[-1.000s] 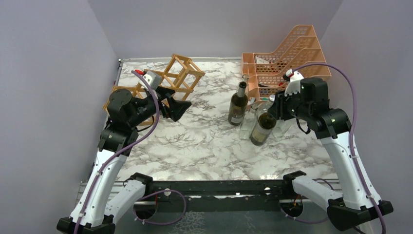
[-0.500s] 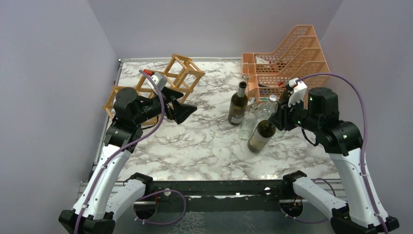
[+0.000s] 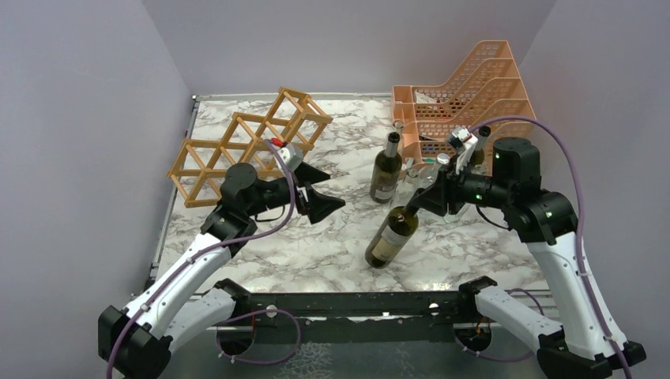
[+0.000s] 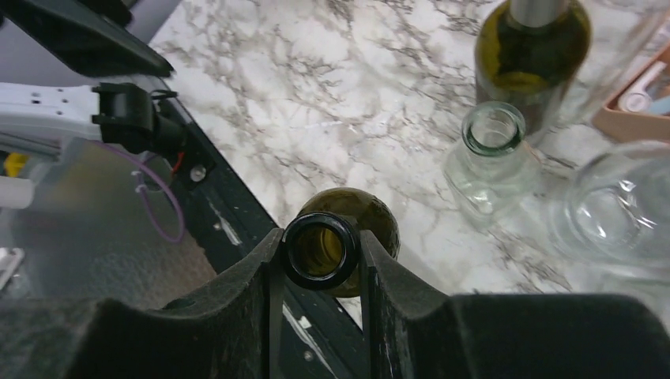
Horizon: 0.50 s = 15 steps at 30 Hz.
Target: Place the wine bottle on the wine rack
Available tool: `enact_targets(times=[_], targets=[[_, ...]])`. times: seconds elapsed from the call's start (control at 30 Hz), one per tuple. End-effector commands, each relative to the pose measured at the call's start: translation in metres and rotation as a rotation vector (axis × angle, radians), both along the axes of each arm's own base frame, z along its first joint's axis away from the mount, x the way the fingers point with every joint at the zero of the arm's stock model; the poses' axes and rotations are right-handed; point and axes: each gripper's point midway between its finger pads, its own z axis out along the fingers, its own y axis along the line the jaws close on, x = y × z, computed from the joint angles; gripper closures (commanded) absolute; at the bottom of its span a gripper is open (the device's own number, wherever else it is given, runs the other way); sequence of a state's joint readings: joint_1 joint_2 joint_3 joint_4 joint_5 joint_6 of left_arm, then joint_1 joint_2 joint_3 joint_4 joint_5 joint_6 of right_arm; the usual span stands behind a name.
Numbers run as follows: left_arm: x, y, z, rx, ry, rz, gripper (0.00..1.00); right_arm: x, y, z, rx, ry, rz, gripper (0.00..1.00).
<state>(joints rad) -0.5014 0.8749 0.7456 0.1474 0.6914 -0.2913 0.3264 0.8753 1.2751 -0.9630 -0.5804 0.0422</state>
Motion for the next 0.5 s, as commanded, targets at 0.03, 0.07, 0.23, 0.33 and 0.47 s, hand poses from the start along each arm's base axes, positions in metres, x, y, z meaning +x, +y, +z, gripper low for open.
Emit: enact_targets(times=[0.03,0.07,0.23,0.33,0.47], targets=[[-0.01,-0.031,-0.019,-0.028,-0.038,-0.063,0.01,0.009,0.036,0.048,0.221,-0.11,0.135,0.99],[-0.016,-0.038,-0.032,-0.006,-0.027,-0.089,0.01,0.012,0.038,0.051,0.233,-0.115,0.137,0.99],[-0.04,-0.054,-0.072,0.031,0.03,-0.163,0.01,0.022,0.043,0.06,0.268,-0.135,0.131,0.99],[-0.035,-0.054,-0.081,0.041,0.029,-0.116,0.01,0.024,0.045,0.065,0.28,-0.143,0.142,0.99],[-0.034,-0.059,-0.087,0.045,0.033,-0.127,0.01,0.024,0.051,0.071,0.309,-0.139,0.181,0.99]])
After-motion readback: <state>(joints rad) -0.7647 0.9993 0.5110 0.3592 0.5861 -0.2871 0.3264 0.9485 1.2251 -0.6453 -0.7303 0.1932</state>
